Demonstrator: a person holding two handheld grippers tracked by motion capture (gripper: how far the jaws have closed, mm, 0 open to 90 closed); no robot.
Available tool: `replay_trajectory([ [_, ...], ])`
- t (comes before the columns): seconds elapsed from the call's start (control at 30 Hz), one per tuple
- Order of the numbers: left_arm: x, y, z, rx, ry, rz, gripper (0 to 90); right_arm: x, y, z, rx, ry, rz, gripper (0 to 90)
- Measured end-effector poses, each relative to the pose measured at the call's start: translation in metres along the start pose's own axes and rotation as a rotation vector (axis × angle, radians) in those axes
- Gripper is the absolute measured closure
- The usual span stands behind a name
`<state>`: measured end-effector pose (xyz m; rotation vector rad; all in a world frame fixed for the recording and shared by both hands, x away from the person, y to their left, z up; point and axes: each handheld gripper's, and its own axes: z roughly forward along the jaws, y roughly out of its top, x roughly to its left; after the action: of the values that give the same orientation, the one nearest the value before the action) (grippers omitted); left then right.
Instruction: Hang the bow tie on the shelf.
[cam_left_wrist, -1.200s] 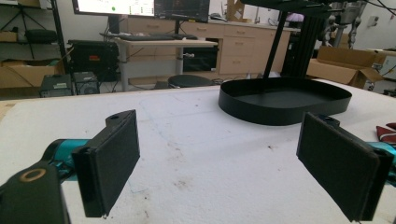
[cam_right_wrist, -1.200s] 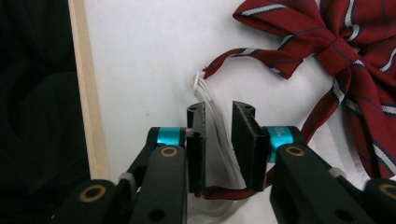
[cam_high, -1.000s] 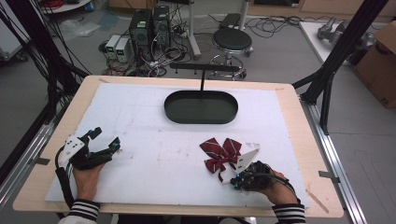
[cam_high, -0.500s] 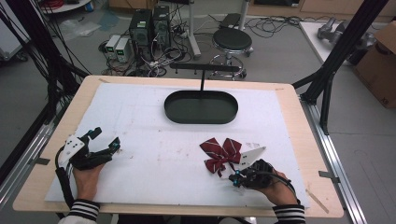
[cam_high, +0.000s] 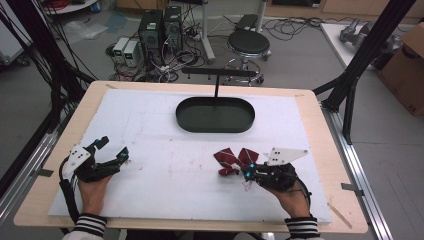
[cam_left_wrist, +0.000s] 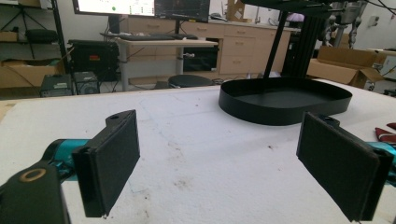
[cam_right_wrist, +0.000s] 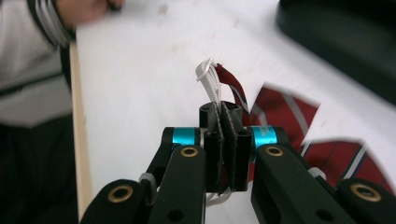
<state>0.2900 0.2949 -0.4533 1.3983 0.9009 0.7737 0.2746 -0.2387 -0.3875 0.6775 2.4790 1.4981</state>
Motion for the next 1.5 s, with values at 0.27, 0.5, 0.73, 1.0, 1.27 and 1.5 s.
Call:
replay_trajectory([
  [0.27,0.0,0.0,0.0,0.001,0.0,0.0,13.6,-0.004,0.025,-0.007,-0.197,-0.123,0.004,87.6],
  [0.5,0.0,0.0,0.0,-0.001,0.001,-0.002,13.6,-0.01,0.04,-0.009,-0.277,-0.182,0.029,87.5],
  [0.73,0.0,0.0,0.0,0.001,0.0,0.001,13.6,-0.018,0.058,-0.008,-0.331,-0.235,0.041,87.5],
  [1.0,0.0,0.0,0.0,-0.001,0.001,0.001,13.6,-0.032,0.079,-0.005,-0.378,-0.276,0.077,87.6],
  [1.27,0.0,0.0,0.0,0.001,-0.001,0.001,13.6,-0.048,0.1,0.002,-0.4,-0.347,0.083,87.5],
  [1.5,-0.001,0.0,0.001,0.004,-0.001,0.01,13.7,-0.062,0.111,0.009,-0.409,-0.398,0.11,87.5],
])
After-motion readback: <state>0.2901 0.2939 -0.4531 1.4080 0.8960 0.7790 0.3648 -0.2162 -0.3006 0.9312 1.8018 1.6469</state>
